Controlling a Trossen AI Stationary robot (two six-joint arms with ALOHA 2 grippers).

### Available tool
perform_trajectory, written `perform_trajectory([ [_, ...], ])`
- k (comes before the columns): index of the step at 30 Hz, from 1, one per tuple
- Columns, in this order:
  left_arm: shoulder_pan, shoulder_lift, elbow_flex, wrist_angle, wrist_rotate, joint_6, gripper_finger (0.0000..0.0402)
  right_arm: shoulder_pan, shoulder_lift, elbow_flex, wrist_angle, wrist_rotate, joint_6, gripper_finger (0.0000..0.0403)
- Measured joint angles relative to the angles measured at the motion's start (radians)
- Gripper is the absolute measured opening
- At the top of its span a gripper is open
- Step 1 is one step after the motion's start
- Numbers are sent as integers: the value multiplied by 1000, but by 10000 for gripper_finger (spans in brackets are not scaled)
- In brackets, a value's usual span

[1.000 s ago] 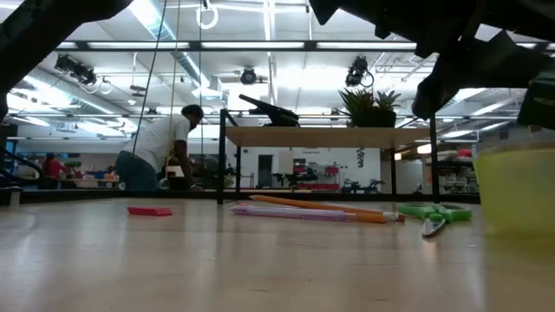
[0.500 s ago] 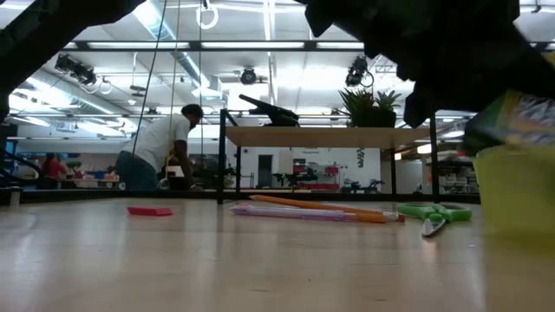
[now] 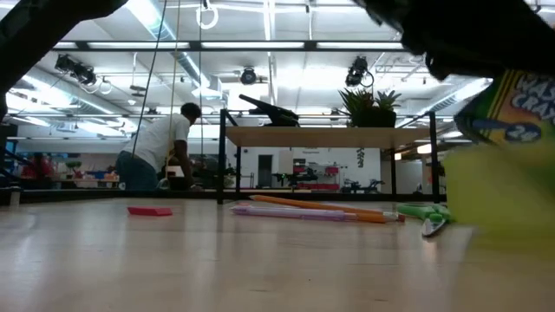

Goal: Pack school essentials
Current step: Put the yellow crayon box into the yellow supply box

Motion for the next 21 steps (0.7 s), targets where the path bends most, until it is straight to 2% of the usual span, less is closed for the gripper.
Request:
perform_trajectory([
  [6,-28,-2,40,-88,-124,42,122,0,0,0,0,7,8,57],
  [14,-45,-2,41,-133,-182,35,126,0,0,0,0,7,11,57],
  [21,-48,-2,53,-184,-187,29,126,0,0,0,0,7,14,57],
])
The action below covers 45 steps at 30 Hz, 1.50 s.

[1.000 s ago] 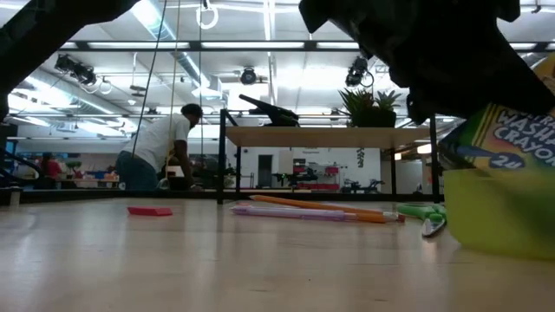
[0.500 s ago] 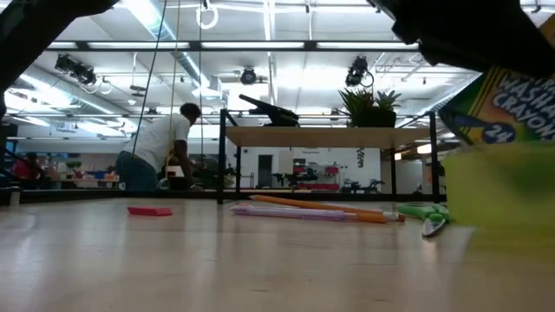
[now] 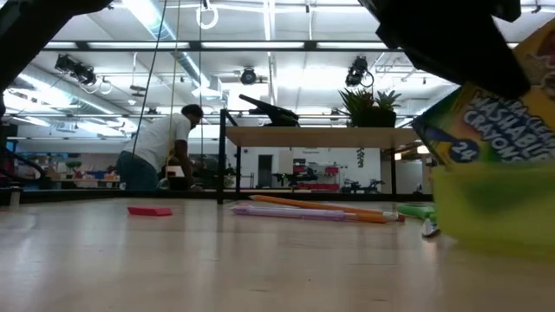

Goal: Pack school essentials
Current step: Put the yellow crayon box into the yellow supply box

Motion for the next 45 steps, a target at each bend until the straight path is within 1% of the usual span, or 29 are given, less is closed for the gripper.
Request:
perform_trajectory([
  [5,-8,-12,5,-54,-14,-2,125,0,0,0,-1,21,-11,57],
  [11,-32,-16,7,-53,-22,34,121,0,2,0,-1,26,-10,57],
  [17,-63,-16,7,-85,-109,111,127,0,11,0,-1,27,-8,57],
  [23,-64,-16,1,-100,-138,131,121,0,23,0,1,26,13,57],
  [26,-64,-16,1,-108,-169,185,119,0,32,0,2,26,14,57],
  [28,-64,-16,1,-109,-170,216,120,0,33,0,2,26,14,57],
  [35,-72,-9,1,-110,-169,249,153,0,40,0,2,26,16,57],
  [41,-70,-8,0,-112,-167,248,192,0,40,0,1,26,23,57],
  [45,-70,-8,0,-109,-167,215,212,0,40,0,1,26,23,57],
])
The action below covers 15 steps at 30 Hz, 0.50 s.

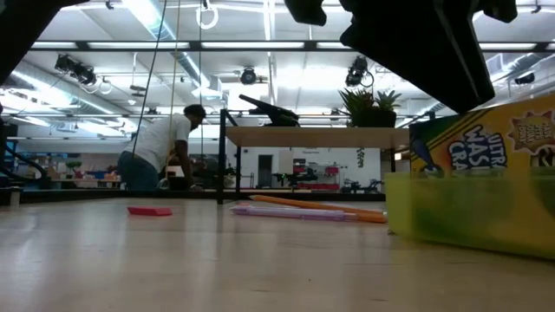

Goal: Pack school essentials
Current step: Put the yellow crayon box into the yellow supply box

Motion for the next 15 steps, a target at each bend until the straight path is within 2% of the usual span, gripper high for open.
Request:
perform_trajectory([
  [5,-2,0,0,14,0,0,218,0,-2,0,0,0,-3,57],
  [10,-5,0,0,14,2,36,207,0,-3,0,0,0,-11,57],
  [15,1,0,0,27,59,47,195,0,-3,0,0,0,-18,57],
])
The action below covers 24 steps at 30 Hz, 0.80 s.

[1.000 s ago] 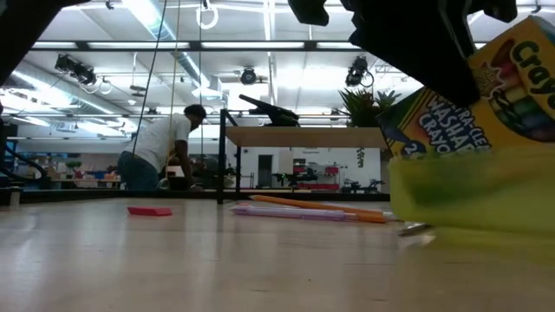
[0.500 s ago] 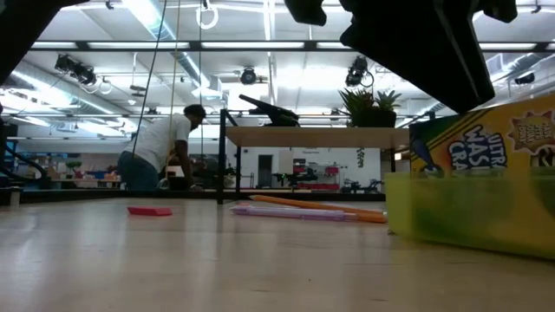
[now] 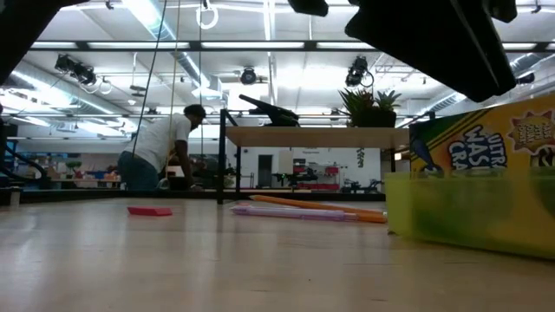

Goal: Pack school essentials
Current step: Put the yellow crayon box into the yellow supply box

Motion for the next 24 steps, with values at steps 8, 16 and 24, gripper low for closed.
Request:
perform_trajectory([
  [8,42,0,0,82,9,-2,179,0,0,0,0,0,-2,57],
  [16,59,-5,5,1,109,-79,167,0,0,0,-1,0,-15,57],
  [24,52,-6,5,-2,161,52,144,0,0,0,-1,7,-14,57],
])
